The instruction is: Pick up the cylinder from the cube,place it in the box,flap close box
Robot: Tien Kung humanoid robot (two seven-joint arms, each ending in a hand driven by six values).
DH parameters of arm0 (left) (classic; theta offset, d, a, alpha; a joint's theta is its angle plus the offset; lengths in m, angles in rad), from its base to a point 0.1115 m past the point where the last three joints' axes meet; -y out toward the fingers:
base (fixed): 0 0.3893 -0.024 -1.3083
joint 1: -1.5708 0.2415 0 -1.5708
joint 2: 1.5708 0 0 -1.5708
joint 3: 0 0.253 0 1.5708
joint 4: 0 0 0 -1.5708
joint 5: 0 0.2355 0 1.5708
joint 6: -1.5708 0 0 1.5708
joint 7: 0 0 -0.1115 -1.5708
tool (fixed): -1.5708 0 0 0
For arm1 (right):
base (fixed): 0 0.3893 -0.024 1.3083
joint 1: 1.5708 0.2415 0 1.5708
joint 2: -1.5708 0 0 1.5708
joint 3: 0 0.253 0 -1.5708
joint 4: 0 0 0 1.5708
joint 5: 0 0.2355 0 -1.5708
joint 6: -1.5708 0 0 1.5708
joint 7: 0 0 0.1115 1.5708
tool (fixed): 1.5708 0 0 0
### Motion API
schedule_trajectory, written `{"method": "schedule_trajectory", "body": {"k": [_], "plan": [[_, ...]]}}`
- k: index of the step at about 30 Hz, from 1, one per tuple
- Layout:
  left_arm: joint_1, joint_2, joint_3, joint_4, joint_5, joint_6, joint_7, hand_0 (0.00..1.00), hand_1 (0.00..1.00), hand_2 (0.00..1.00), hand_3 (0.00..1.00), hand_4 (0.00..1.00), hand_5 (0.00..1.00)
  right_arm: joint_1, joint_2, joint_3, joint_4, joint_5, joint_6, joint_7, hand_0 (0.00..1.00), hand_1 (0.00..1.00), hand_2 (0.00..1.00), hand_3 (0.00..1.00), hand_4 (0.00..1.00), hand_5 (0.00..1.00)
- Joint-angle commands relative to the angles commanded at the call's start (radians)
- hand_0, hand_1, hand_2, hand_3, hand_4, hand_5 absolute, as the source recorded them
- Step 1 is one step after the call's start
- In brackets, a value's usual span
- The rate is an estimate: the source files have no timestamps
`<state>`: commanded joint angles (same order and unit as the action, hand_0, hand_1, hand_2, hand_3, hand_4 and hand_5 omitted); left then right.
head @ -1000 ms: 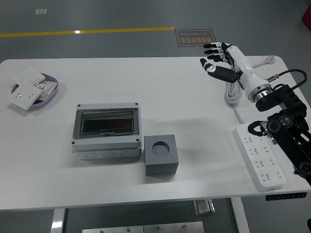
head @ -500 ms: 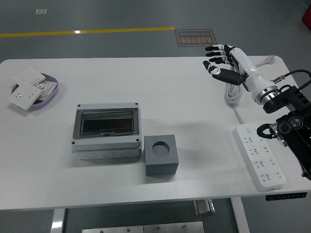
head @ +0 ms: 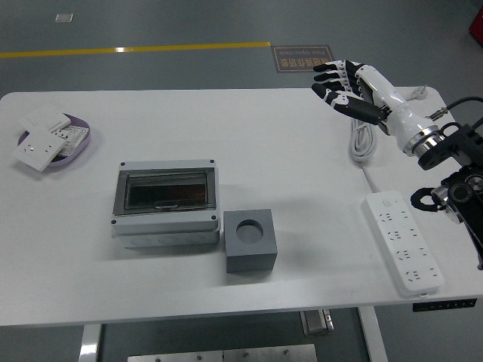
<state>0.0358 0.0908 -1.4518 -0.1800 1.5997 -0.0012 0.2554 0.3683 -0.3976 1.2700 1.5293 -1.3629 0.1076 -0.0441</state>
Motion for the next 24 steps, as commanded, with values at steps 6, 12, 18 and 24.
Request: {"method": "schedule_trajectory", "body": {"k": [6,12,18,24], "plan": [[0.000,-0.001,-0.006,0.000,0.009,-0.001,0.004,0.605,0.600,0.585,0.566,0.607,0.183,0.005,-0.009,-0.002,0.030,0.019,-0.010,-0.009,0.787,0.705,0.747,0.786,0.998,0.998],[-0.004,0.002,-0.015,0.000,0.020,-0.001,0.005,0.605,0.600,0.584,0.566,0.606,0.184,0.012,-0.004,-0.007,0.036,0.026,-0.013,-0.021,0.805,0.713,0.750,0.782,0.998,0.998],[-0.003,0.000,-0.012,0.000,0.018,-0.001,0.008,0.605,0.600,0.585,0.567,0.607,0.184,0.021,0.001,-0.015,0.042,0.035,-0.016,-0.025,0.812,0.717,0.749,0.779,0.998,0.998],[-0.004,0.000,-0.013,0.000,0.018,-0.002,0.007,0.604,0.600,0.585,0.567,0.608,0.185,0.032,0.007,-0.023,0.052,0.044,-0.020,-0.028,0.812,0.720,0.749,0.779,0.998,0.998]]}}
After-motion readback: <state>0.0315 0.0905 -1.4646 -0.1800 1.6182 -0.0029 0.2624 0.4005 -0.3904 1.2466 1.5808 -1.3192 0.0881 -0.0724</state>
